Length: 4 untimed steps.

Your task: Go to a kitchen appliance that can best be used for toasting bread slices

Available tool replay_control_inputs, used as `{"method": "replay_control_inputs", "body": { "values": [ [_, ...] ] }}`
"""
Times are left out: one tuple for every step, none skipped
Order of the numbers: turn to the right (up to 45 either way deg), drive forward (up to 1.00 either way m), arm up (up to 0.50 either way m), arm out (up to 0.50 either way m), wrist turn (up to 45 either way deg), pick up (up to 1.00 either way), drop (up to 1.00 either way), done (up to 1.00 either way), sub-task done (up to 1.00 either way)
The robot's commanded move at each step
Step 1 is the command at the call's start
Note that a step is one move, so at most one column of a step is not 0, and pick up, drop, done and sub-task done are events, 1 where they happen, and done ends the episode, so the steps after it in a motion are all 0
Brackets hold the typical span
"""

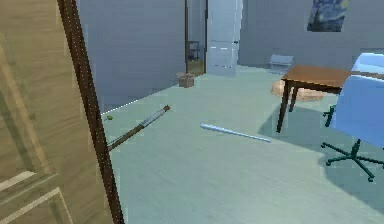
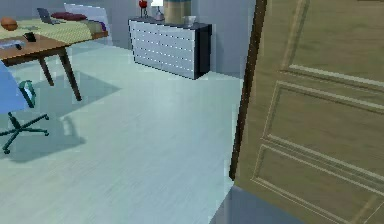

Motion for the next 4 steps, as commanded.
{"method": "replay_control_inputs", "body": {
  "values": [
    [3.0,0.0,0.0,0.0,0.0,0.0,0.0,0.0,0.0],
    [0.0,0.9,0.0,0.0,0.0,0.0,0.0,0.0,0.0],
    [-18.0,0.0,0.0,0.0,0.0,0.0,0.0,0.0,0.0],
    [0.0,1.0,0.0,0.0,0.0,0.0,0.0,0.0,0.0]
  ]
}}
